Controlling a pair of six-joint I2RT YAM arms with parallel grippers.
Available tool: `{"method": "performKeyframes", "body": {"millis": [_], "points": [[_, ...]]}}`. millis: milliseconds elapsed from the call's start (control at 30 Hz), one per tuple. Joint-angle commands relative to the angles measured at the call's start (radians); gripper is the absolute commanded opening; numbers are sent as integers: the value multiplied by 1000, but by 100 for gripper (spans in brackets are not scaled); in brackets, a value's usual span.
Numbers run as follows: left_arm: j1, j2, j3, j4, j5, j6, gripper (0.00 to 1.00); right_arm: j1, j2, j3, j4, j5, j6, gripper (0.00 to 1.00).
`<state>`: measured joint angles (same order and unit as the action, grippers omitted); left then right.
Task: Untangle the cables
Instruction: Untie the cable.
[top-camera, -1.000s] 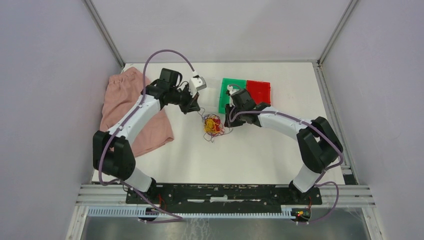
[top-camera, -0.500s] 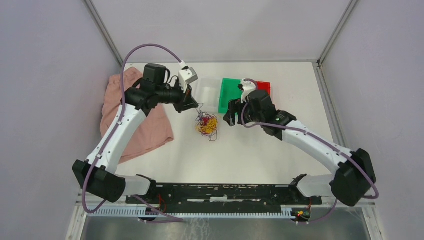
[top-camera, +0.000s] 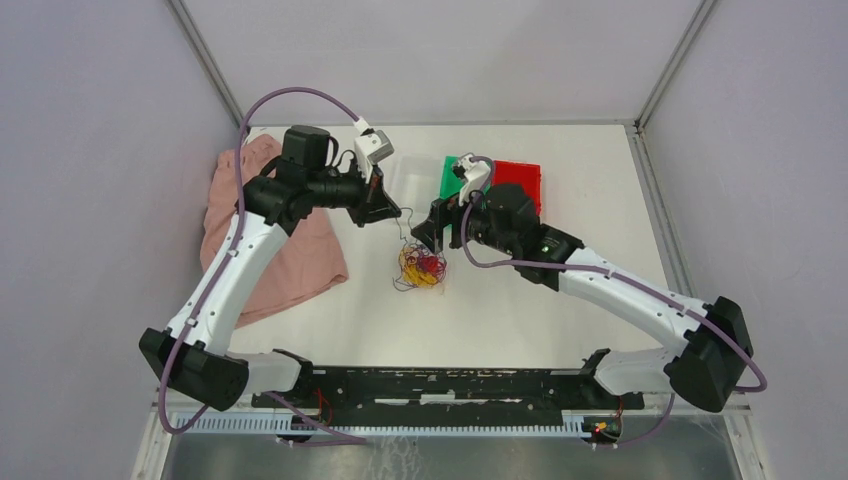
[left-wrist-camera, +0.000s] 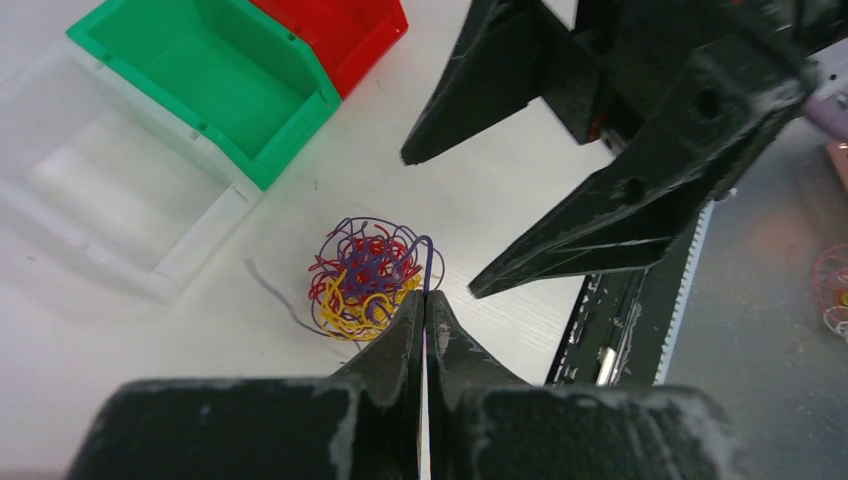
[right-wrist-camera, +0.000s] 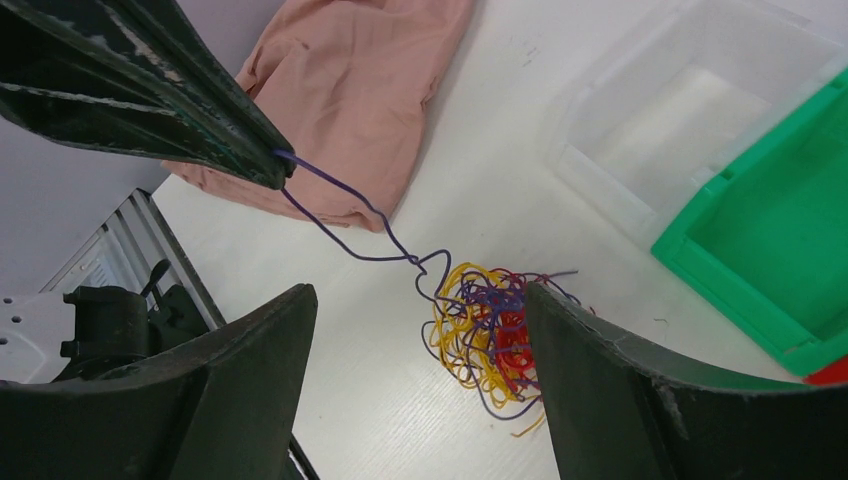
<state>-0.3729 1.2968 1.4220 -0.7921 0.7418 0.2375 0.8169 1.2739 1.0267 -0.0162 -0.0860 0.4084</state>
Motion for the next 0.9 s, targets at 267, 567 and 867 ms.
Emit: {"method": "performKeyframes", "body": {"millis": [267,567,867], "points": [[-12,-29,80,-29,133,-48,3,18,164,141,93,124,58,79],[-14,-28,169,-108,201,-22,3,28,233,145,115,209,92,73],[-15,14,308,-110,231,-76,3,93,326,113,199,285,130,75]]}}
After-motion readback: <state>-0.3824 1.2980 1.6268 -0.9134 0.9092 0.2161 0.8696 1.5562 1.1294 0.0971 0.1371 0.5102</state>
